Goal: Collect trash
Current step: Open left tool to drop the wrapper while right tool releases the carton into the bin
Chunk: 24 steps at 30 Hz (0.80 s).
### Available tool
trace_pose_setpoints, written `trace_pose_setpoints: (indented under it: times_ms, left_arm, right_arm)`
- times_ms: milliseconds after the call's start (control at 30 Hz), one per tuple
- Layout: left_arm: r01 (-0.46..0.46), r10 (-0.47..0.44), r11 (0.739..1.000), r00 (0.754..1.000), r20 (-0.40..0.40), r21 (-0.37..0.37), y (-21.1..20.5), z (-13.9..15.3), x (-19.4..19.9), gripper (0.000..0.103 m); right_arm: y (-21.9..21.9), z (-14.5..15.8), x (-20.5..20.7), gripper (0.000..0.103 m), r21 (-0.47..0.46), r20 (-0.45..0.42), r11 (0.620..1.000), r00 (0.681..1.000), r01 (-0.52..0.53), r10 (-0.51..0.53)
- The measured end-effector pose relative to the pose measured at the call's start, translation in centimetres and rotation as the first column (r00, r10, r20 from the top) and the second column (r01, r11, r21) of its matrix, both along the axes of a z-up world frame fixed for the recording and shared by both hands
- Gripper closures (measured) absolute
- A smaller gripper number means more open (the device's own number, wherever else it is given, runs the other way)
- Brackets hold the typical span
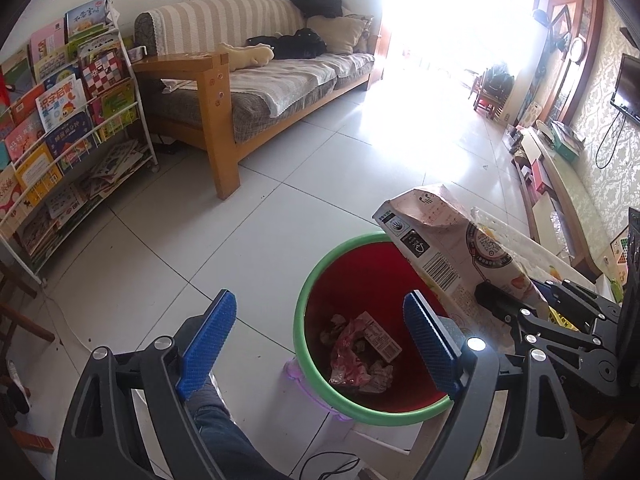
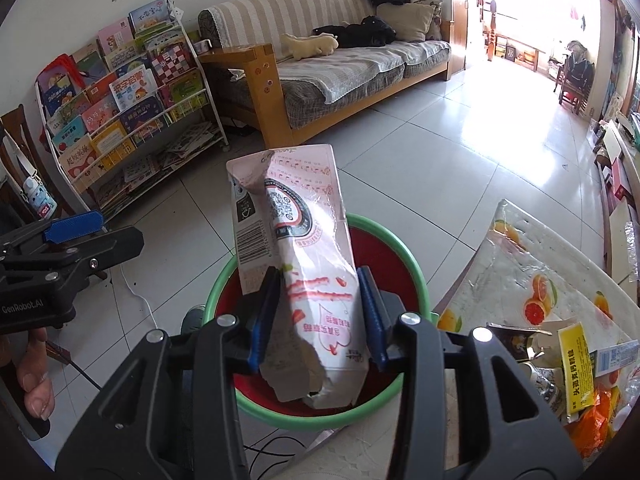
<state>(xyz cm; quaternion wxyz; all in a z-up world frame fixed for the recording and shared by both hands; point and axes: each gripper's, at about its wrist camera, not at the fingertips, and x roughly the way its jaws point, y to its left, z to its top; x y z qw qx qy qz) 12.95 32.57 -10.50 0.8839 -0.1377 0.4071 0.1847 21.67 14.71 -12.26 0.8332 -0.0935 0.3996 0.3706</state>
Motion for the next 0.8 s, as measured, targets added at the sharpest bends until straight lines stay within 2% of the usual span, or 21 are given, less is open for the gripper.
trace_pose_setpoints:
  times_ms: [67, 100, 133, 333, 467, 533, 567, 800]
  left_arm:
    - [-0.004, 0.004, 1.0, 1.0, 0.002, -0.002, 0.2, -0.1, 0.1, 0.021]
    - [-0.006, 0.006, 1.0, 1.0, 0.002, -0.002, 0.3, -0.1, 0.0, 0.021]
    - [-0.006, 0.006, 1.0, 1.0, 0.003, -0.001, 0.3, -0.1, 0.1, 0.021]
    - [0.005, -0.005, 1.0, 1.0, 0.01, -0.007, -0.5, 0.2, 0.1, 0.021]
    - [0.035, -0.035, 0.999, 0.999, 0.021, -0.014, -1.9, 0.6, 0.1, 0.021]
    - [0.057, -0.056, 0.998, 0.998, 0.029, -0.025, -3.1, 0.9, 0.0, 0.011]
    - [0.071, -0.07, 0.997, 0.997, 0.036, -0.031, -3.7, 1.0, 0.0, 0.01]
    - [0.19, -0.188, 0.981, 0.981, 0.051, -0.045, -9.9, 2.1, 0.0, 0.008]
  right_arm:
    - [0.1, -0.2, 0.1, 0.046, -0.013, -0.008, 1.0, 1.0, -0.002, 0.002]
    - [0.0, -0.1, 0.1, 0.034, -0.014, -0.001, 1.0, 1.0, 0.006, -0.006]
    - [-0.1, 0.1, 0.0, 0.028, -0.009, 0.007, 1.0, 1.0, 0.01, -0.01]
    - [-1.4, 1.0, -0.6, 0.006, -0.026, 0.053, 0.999, 0.998, 0.031, -0.029]
    - [-3.4, 1.8, -1.1, 0.005, -0.042, 0.078, 0.998, 0.996, 0.056, -0.053]
    - [-5.0, 2.2, -1.6, 0.005, -0.049, 0.084, 0.996, 0.994, 0.074, -0.07]
    - [-5.9, 2.4, -1.8, 0.005, -0.053, 0.088, 0.995, 0.993, 0.087, -0.082]
    - [-13.7, 3.2, -3.8, 0.005, -0.04, 0.093, 0.979, 0.976, 0.201, -0.197]
